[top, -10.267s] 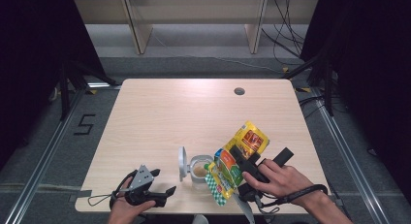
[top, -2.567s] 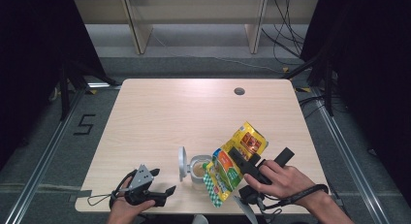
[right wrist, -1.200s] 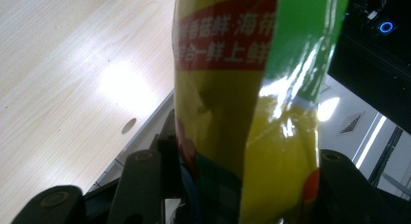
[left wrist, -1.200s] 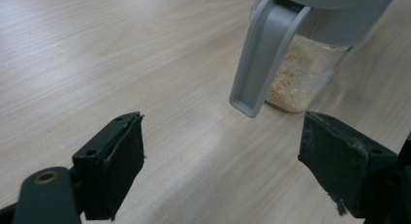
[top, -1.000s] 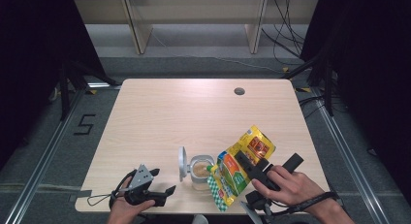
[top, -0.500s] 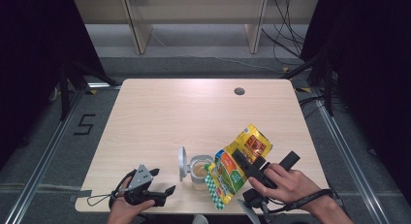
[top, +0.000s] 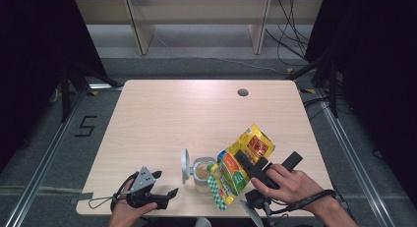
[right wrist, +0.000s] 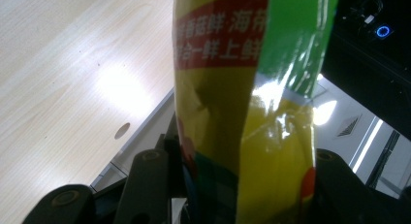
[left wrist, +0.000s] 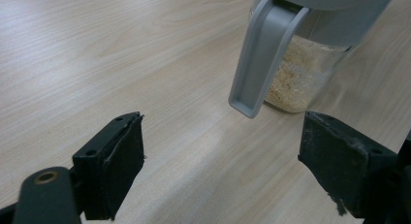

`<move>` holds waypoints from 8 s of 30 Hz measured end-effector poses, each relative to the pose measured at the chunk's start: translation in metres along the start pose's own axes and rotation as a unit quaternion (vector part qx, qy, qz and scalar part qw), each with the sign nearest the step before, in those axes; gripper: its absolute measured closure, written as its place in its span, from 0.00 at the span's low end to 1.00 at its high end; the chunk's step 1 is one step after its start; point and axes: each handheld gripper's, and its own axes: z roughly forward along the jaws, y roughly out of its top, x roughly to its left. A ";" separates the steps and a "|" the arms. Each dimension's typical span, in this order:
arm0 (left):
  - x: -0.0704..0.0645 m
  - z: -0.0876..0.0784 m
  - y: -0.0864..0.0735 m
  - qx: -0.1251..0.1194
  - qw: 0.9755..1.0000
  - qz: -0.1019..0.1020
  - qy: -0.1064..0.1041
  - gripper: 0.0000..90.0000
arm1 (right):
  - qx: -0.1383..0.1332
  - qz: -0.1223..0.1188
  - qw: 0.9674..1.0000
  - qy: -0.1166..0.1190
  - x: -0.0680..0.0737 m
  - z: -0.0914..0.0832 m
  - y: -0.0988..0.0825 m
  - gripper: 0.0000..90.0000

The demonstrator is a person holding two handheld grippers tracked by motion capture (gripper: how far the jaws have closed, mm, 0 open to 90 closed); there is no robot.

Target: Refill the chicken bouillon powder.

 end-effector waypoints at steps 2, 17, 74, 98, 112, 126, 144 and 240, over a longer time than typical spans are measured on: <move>0.000 0.000 0.000 0.000 1.000 0.000 0.000 0.17 | -0.002 0.006 1.000 0.002 0.001 0.000 0.001 0.68; 0.000 0.000 0.000 0.000 1.000 0.000 0.001 0.17 | 0.009 0.028 1.000 0.002 0.003 -0.004 -0.001 0.69; 0.002 0.000 0.000 -0.001 1.000 0.009 0.005 0.17 | 0.013 0.034 0.999 -0.002 0.007 -0.008 -0.004 0.69; 0.003 -0.001 0.001 0.003 1.000 0.017 0.008 0.17 | 0.014 0.037 0.999 0.000 0.011 -0.013 -0.005 0.71; 0.003 -0.001 0.000 0.004 1.000 0.017 0.008 0.17 | 0.013 0.049 0.999 -0.005 0.014 -0.013 -0.005 0.72; 0.004 -0.001 0.000 0.003 1.000 0.016 0.005 0.17 | 0.007 0.051 0.999 -0.009 0.016 -0.016 -0.002 0.72; 0.003 -0.001 0.001 0.005 1.000 0.018 0.008 0.17 | 0.009 0.054 0.998 -0.010 0.019 -0.020 -0.002 0.72; 0.004 -0.001 0.000 0.002 1.000 0.013 0.008 0.17 | -0.056 0.328 0.942 -0.034 0.063 -0.011 -0.006 0.74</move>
